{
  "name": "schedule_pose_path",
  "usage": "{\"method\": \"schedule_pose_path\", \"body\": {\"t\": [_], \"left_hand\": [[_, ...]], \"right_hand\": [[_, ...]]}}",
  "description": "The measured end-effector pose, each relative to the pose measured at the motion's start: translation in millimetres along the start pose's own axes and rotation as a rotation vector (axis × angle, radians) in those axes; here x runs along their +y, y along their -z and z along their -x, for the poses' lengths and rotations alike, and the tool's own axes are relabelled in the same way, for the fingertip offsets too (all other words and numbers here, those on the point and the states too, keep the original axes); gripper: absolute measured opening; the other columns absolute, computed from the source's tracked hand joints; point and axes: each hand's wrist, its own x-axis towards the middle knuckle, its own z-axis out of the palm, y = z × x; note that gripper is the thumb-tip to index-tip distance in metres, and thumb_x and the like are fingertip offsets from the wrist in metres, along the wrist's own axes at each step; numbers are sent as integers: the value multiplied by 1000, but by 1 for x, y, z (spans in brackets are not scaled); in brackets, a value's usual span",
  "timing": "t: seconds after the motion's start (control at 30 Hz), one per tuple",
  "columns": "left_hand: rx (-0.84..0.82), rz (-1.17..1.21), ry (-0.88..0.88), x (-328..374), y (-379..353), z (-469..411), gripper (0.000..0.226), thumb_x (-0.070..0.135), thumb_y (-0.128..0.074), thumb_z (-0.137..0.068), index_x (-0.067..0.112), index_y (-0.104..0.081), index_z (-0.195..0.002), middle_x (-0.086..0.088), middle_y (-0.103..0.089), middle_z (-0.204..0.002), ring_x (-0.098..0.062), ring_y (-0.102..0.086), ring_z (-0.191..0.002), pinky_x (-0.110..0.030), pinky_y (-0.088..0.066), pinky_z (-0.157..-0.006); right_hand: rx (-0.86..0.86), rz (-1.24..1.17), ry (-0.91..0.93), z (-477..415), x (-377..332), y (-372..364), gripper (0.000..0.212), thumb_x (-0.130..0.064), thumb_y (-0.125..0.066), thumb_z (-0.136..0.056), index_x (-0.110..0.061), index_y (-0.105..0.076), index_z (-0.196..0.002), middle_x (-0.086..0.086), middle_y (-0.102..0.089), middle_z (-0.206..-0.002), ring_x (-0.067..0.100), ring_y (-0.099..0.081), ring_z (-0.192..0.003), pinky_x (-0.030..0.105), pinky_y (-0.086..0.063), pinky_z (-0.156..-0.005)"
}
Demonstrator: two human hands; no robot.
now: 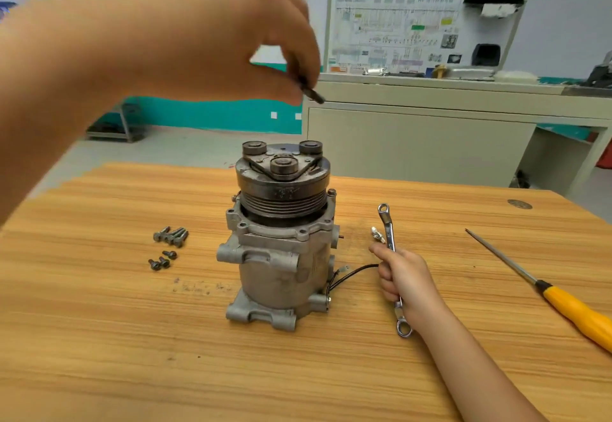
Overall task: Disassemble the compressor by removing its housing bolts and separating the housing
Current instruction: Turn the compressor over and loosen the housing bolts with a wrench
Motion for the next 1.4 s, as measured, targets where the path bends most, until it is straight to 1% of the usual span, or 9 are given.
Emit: {"method": "schedule_pose_path", "body": {"t": [0.13, 0.27, 0.37, 0.7, 0.83, 0.97, 1.13, 1.27, 1.4], "left_hand": [[256, -255, 348, -31, -36, 122, 14, 41, -71, -76, 38, -59, -81, 25, -48, -70, -16, -58, -62, -37, -50, -64], [4, -19, 1111, -49, -126, 222, 15, 22, -80, -72, 25, -66, -75, 1, -64, -70, -25, -63, -72, -34, -49, -66], [-101, 48, 1301, -53, -174, 242, 17, 34, -74, -78, 21, -63, -77, -3, -68, -86, -20, -58, -79, -32, -47, -70], [192, 44, 1331, -74, -216, 202, 26, 36, -69, -83, 12, -67, -92, -6, -68, -92, -26, -60, -87, -31, -42, -64], [271, 51, 1310, -62, -210, 206, 31, 30, -71, -82, 10, -68, -105, -9, -68, -101, -25, -60, -88, -30, -38, -66], [536, 279, 1111, -13, -204, 175, 38, 22, -70, -83, 14, -61, -118, -1, -63, -112, -10, -58, -87, -28, -39, -72], [707, 836, 1110, 49, -197, 108, 48, 32, -46, -95, 22, -39, -141, 15, -45, -134, 2, -41, -117, -27, -35, -102], [800, 866, 1104, 69, -195, 83, 68, 56, -34, -85, 24, -32, -145, 21, -36, -137, 8, -27, -123, -18, -21, -102], [832, 758, 1103, 73, -208, 70, 59, 41, -34, -95, 19, -22, -148, 6, -24, -152, 10, -19, -124, -7, -13, -98]], "right_hand": [[-38, 40, -3, 1, 6, -3, 15, -15, -55, -90, -6, -59, -101, -5, -36, -40, 5, -26, -29, 15, -17, -31], [-64, 64, -10, 3, 11, -8, 14, -13, -54, -91, -2, -57, -98, -5, -38, -38, 5, -26, -27, 12, -18, -31], [-68, 47, -29, 3, 14, -9, 14, -12, -53, -90, -1, -57, -97, -4, -37, -39, 6, -25, -27, 12, -18, -31], [-17, -163, 34, -3, 13, -9, 16, -14, -44, -92, -6, -56, -87, -1, -41, -40, 8, -28, -27, 12, -21, -31], [33, -207, 96, -11, 5, -17, 19, -11, -42, -94, -7, -54, -78, 3, -61, -50, 10, -55, -38, 14, -38, -34], [49, -120, 165, -23, -3, -31, 26, -11, -40, -95, -13, -54, -73, 6, -69, -85, 16, -66, -83, 27, -50, -67], [50, 33, 165, -31, -3, -51, 26, -7, -43, -88, -14, -53, -65, 3, -66, -87, 18, -60, -87, 36, -43, -90], [25, -44, 112, -34, -2, -56, 23, -4, -44, -85, -12, -49, -64, 13, -57, -81, 24, -57, -76, 33, -48, -78], [29, -205, 118, -31, -2, -57, 24, -3, -41, -89, -9, -51, -68, 8, -64, -80, 18, -63, -75, 28, -52, -76]]}}
